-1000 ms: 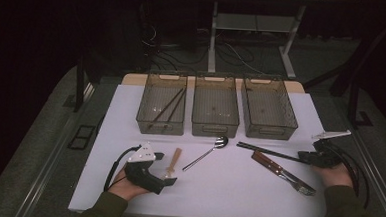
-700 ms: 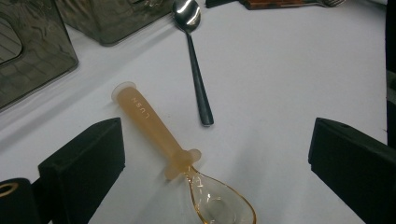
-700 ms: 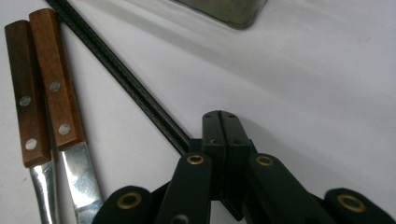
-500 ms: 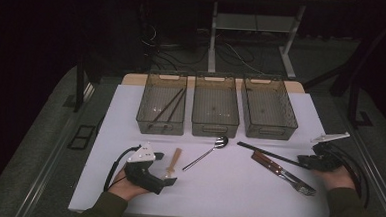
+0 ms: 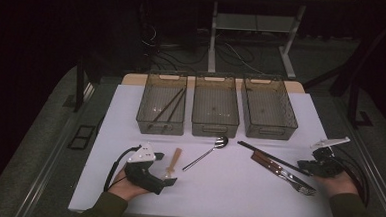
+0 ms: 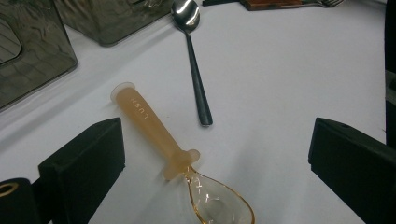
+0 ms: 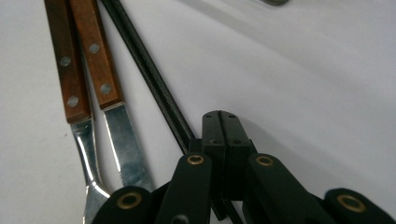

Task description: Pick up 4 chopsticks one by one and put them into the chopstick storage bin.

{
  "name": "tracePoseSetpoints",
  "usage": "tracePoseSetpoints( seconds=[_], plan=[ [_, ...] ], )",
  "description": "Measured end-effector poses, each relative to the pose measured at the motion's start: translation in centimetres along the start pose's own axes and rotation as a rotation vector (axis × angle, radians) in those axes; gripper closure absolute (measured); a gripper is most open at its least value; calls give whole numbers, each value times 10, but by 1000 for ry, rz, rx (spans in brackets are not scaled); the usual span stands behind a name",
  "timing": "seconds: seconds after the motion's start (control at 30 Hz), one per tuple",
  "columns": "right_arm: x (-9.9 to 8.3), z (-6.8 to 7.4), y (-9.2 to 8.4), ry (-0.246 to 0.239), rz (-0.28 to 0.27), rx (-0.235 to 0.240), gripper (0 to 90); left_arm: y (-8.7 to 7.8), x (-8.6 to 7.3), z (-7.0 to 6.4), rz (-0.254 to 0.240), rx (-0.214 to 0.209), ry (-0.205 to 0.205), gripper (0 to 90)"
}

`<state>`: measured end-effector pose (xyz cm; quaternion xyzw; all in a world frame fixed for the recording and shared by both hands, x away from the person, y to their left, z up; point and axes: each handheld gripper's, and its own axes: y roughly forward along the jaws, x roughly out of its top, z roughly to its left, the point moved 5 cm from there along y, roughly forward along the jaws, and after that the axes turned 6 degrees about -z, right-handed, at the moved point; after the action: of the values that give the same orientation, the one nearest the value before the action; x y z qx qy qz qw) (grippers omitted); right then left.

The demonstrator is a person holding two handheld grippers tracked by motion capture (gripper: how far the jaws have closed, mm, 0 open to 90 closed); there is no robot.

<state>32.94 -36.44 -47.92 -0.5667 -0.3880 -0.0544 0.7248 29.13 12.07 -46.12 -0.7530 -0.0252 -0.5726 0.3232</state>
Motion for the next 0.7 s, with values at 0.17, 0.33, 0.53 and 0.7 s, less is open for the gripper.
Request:
tracePoseSetpoints(
  seconds=[0.17,0.33,0.53,0.7],
  plan=[
    [-4,5,-3,-13,7,9,895,0,0,0,0,-1,1,27],
    [-7,8,-6,-30,11,12,895,0,0,0,-1,-2,1,27],
    [-10,12,-8,-42,17,15,895,0,0,0,4,-2,5,27],
    [-7,11,-8,-55,-11,31,894,0,0,0,6,-4,9,27]
  ],
)
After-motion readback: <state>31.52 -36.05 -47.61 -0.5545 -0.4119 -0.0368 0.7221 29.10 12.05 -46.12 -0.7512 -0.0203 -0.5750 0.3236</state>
